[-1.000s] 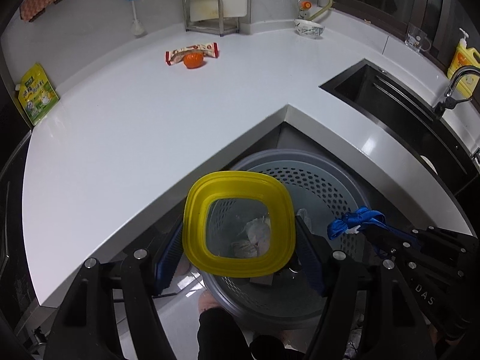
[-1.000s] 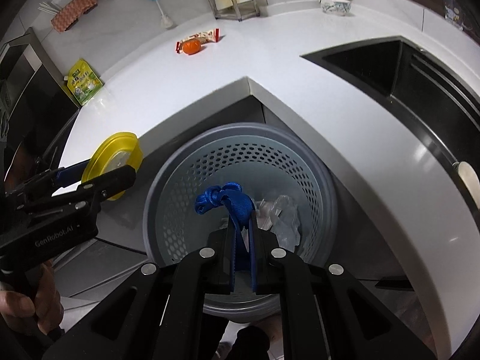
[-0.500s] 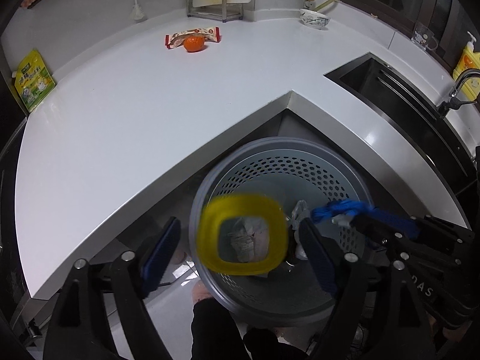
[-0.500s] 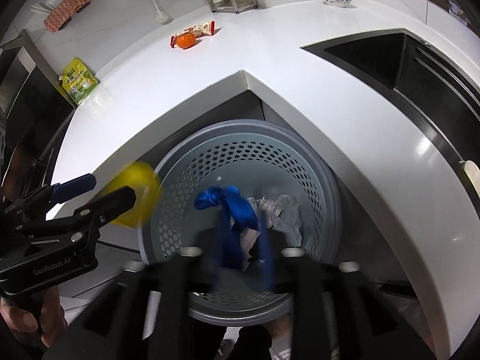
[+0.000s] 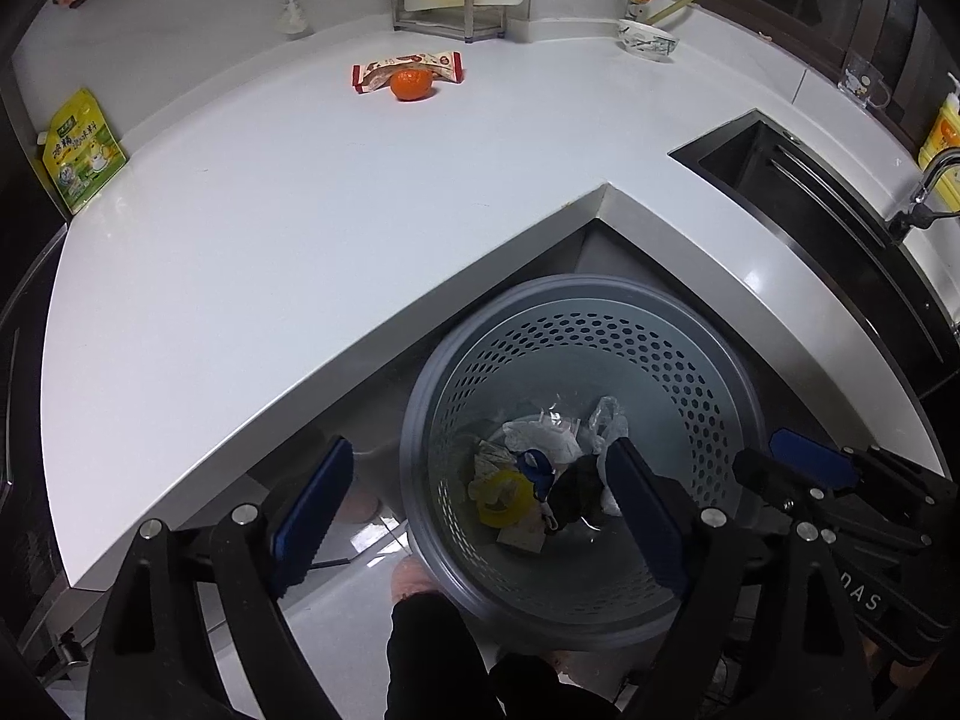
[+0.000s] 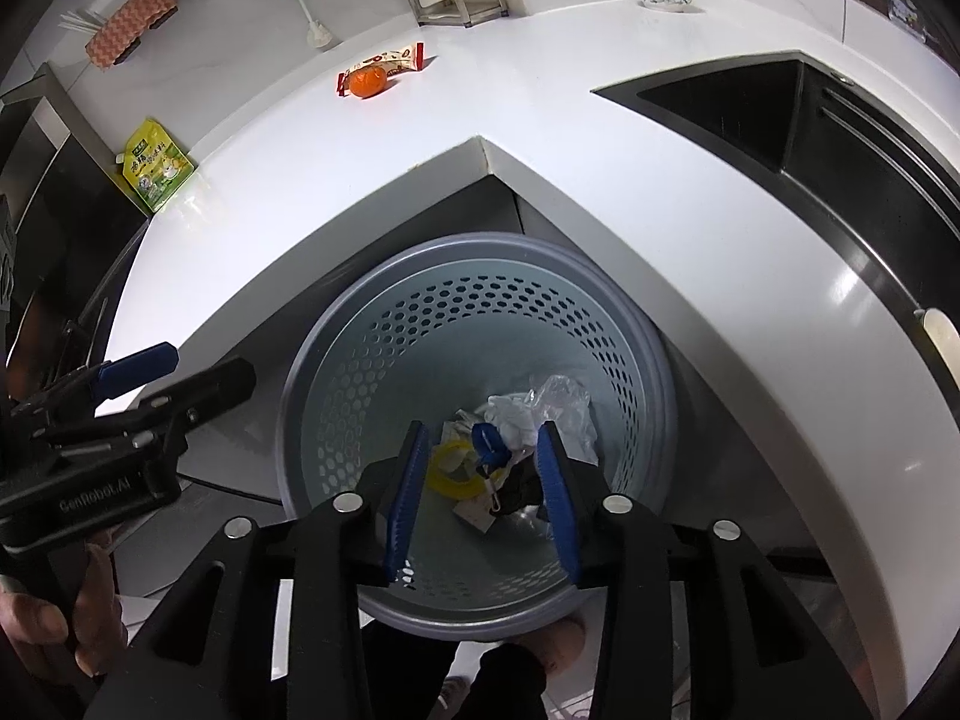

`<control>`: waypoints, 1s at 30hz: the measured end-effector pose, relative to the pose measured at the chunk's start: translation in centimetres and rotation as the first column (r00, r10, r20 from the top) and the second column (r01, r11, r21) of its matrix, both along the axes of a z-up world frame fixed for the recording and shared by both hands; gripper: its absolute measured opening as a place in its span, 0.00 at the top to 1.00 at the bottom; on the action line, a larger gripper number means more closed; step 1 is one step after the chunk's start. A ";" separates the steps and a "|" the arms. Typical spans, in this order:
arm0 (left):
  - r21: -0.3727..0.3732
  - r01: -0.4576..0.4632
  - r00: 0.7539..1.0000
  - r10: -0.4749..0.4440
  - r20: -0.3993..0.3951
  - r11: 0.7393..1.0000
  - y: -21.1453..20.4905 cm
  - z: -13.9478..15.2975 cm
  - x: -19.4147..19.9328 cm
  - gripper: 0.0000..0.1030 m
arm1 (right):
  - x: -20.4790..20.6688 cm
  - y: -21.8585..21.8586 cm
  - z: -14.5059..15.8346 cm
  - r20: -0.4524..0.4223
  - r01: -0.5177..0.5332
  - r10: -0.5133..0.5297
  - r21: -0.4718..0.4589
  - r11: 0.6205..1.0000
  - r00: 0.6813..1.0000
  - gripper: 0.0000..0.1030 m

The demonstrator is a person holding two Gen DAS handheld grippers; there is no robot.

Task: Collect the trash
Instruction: 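Carry the lanyard and yellow container over the bin and open both grippers, then withdraw both grippers from the bin toward the orange peel and snack wrapper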

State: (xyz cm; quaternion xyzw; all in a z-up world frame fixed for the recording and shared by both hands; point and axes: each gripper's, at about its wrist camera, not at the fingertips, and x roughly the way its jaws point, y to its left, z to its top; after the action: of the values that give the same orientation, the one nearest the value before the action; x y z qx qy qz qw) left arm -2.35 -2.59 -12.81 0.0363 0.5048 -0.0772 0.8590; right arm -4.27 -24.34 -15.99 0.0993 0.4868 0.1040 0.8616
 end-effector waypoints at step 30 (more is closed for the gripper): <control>-0.043 -0.006 0.982 0.014 0.187 0.999 10.0 8.5 12.7 0.07 | 10.7 5.8 8.3 0.163 0.098 -0.099 0.016 0.995 0.982 0.42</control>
State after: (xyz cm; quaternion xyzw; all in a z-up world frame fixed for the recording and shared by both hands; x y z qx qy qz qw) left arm 10.34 7.45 -4.33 0.0227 0.4200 -0.0797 0.9037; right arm 6.41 -18.58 -7.74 0.1177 0.4084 0.0709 0.9024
